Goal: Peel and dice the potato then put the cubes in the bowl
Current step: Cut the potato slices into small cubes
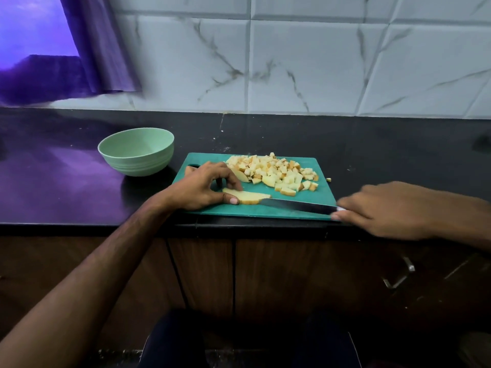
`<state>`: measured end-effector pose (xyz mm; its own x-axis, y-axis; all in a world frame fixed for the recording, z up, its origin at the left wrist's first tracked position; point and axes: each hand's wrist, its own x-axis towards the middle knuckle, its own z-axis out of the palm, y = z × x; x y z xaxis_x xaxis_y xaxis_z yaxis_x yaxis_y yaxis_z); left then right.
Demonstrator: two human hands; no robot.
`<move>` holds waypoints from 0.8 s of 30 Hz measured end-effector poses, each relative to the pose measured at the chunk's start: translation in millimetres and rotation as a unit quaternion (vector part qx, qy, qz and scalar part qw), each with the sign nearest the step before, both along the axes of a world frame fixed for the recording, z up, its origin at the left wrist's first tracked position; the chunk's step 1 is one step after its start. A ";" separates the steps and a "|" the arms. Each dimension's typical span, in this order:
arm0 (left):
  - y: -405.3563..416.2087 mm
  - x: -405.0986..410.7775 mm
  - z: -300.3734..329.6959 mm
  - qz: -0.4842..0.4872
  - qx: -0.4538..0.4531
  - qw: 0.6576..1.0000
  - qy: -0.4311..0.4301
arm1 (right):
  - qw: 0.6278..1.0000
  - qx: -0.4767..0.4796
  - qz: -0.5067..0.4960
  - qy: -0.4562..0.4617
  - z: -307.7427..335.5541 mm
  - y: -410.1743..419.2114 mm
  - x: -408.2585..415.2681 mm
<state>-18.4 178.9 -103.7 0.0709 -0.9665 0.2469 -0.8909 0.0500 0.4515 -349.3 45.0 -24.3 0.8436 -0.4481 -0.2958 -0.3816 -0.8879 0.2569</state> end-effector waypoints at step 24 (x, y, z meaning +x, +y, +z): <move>10.2 -30.7 -10.5 0.110 -0.039 0.992 -0.046 | 0.956 0.122 -0.147 -0.221 -37.5 69.2 28.6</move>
<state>-49.2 189.1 -114.2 0.2515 -0.9075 0.3363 -0.9214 -0.1181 0.3702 -320.6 114.1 -61.8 0.7582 -0.6487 -0.0661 -0.6479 -0.7381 -0.1880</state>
